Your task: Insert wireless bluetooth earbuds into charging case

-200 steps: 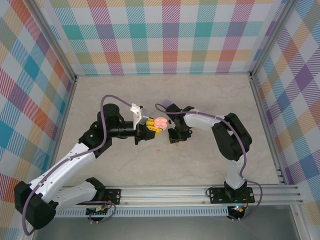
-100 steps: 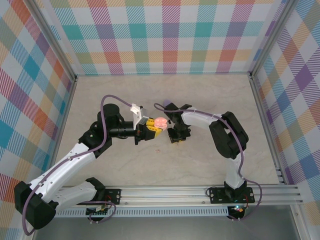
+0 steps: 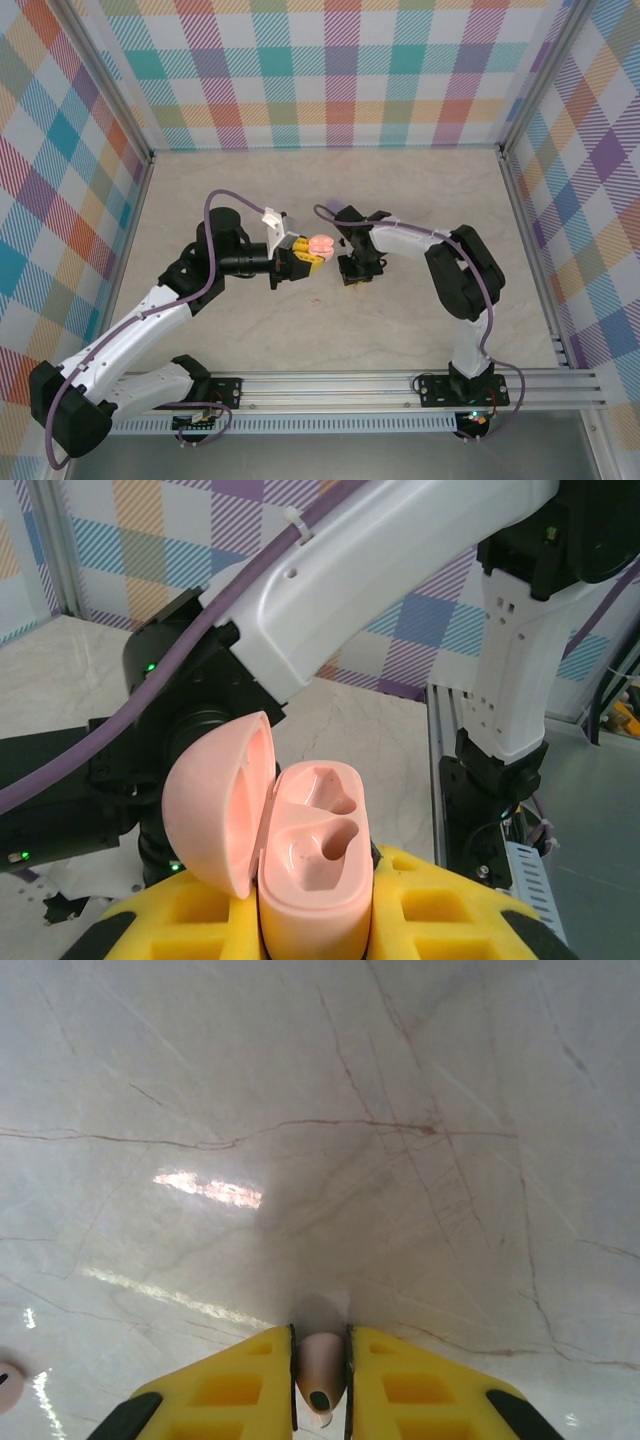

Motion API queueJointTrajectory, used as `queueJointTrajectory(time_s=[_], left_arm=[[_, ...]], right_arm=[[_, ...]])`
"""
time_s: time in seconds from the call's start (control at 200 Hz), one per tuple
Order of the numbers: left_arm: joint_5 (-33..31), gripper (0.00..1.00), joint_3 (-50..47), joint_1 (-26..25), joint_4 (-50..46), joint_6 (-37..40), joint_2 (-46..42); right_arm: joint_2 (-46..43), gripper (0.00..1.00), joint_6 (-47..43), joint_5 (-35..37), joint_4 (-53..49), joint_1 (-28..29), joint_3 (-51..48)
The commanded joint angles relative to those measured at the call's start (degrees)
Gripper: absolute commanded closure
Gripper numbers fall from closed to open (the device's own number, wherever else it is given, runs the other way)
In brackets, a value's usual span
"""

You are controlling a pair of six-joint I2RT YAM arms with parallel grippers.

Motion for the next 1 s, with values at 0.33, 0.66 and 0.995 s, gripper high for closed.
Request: queueJointTrajectory(time_s=[0.33, 0.66, 0.995], left_arm=[[-2.87, 0.93, -0.78, 0.2, 3.26, 0.79, 0.11], [-6.59, 0.93, -5.8, 0.2, 12.16, -0.4, -1.09], [-6.39, 0.93, -7.11, 0.13, 13.66, 3.37, -0.28]], right_arm=[[-10.84, 0.82, 4.15, -12.32, 17.68, -5.36, -12.17], [-24.14, 0.82, 4.41, -15.13, 23.52, -9.23, -17.36], [-37.93, 0.81, 3.01, -16.18, 26.06, -9.96, -17.9]])
